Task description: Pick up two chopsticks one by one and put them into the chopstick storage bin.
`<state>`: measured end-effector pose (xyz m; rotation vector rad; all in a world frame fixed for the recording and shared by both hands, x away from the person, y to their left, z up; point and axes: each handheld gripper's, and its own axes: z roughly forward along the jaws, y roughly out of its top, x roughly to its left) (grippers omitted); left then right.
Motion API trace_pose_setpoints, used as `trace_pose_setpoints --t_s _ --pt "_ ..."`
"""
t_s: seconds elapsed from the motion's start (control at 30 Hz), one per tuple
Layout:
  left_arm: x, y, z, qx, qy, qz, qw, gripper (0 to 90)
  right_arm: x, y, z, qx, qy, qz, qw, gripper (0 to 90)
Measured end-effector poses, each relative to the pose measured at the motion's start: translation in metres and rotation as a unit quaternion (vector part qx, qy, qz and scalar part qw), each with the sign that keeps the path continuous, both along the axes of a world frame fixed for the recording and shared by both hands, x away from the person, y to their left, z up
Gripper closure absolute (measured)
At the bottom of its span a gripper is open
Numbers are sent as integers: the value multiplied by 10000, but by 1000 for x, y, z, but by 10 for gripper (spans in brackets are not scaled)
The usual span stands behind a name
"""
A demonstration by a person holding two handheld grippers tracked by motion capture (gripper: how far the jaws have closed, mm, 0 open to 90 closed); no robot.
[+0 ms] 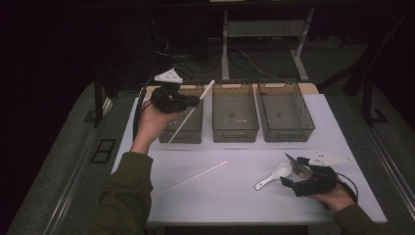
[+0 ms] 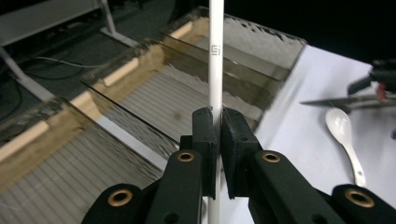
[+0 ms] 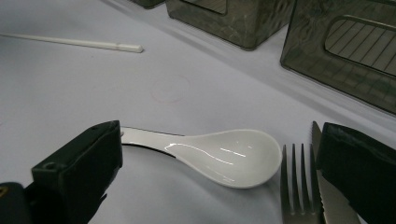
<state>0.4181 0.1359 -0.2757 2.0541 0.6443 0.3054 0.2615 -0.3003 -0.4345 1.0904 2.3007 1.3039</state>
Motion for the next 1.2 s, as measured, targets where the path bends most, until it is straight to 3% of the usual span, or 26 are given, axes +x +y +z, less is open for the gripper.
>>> trace_pose_setpoints --t_s 0.53,0.9,1.2 --pt "48 17 9 -44 -105 419 9991 842 0 -3 1 37 5 -29 10000 7" --pt "65 33 -10 43 -43 756 9971 841 -1 -4 1 38 -5 -24 10000 6" --pt "71 33 -28 81 78 844 9964 841 -2 -4 2 71 4 -37 10000 6"
